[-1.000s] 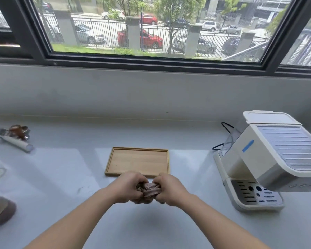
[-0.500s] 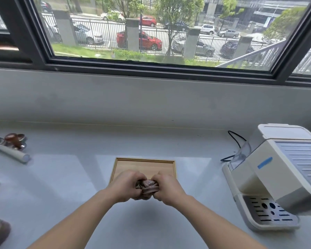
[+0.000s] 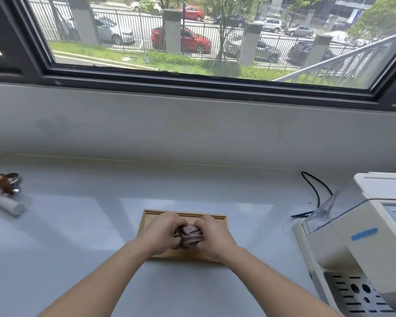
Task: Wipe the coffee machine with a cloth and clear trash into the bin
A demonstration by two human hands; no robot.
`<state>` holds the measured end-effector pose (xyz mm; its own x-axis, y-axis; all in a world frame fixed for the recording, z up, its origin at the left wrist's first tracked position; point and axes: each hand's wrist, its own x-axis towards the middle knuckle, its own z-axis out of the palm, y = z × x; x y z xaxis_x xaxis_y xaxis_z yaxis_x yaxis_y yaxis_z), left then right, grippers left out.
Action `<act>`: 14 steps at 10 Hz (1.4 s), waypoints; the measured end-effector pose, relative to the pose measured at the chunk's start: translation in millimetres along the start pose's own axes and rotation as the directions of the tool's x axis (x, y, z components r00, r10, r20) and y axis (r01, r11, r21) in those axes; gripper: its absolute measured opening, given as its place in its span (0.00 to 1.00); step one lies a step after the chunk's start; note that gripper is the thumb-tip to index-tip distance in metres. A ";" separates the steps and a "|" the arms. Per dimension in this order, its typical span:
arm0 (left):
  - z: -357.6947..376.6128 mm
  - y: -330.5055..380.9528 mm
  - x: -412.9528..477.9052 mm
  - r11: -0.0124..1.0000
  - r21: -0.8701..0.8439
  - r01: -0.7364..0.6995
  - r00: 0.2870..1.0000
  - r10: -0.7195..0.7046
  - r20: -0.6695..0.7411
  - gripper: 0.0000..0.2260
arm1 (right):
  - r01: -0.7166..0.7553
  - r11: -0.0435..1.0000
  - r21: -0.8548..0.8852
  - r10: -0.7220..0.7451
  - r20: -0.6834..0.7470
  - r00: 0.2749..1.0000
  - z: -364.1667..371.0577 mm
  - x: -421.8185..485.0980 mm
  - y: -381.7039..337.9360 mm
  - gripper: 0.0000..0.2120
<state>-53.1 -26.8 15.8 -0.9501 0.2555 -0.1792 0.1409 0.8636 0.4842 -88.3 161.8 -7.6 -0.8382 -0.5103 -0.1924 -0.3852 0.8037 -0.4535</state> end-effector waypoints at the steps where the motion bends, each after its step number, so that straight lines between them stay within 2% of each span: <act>1: 3.1 -4.4 9.6 1.000 0.005 0.005 1.000 -0.005 -0.022 0.12 | -0.013 1.000 0.003 0.013 -0.001 1.000 3.1 9.4 3.3 0.12; 3: 11.8 -13.2 19.1 0.998 0.056 0.026 0.999 -0.024 -0.038 0.14 | -0.022 0.999 -0.034 0.023 0.023 0.999 8.3 19.8 7.1 0.17; 5: 22.7 -24.0 16.1 0.997 0.062 0.049 0.999 -0.048 -0.007 0.21 | -0.029 0.997 -0.075 0.034 0.065 0.997 20.0 18.5 6.1 0.23; 8: 26.3 -24.8 10.4 0.993 0.055 0.104 0.994 -0.105 0.029 0.25 | -0.029 0.995 -0.093 0.034 0.059 0.998 19.2 15.9 7.6 0.28; 9: 23.0 -20.9 4.5 0.992 0.034 0.124 0.992 -0.125 0.031 0.31 | -0.021 0.994 -0.106 0.028 0.067 0.997 17.6 12.3 8.7 0.30; 10: 17.0 -15.2 -1.5 0.989 0.034 0.143 0.990 -0.143 0.001 0.34 | -0.038 0.994 -0.101 0.042 0.041 0.998 9.9 6.5 7.9 0.30; 12: -0.4 2.8 -9.7 0.986 0.075 0.147 0.987 -0.141 -0.082 0.30 | -0.076 0.993 -0.094 0.072 -0.045 0.996 -14.9 -6.1 0.8 0.23; 14: -27.5 28.2 -13.2 0.975 0.171 0.143 0.980 -0.115 -0.164 0.31 | -0.050 0.994 -0.100 0.033 -0.163 0.986 -54.3 -12.5 -8.3 0.26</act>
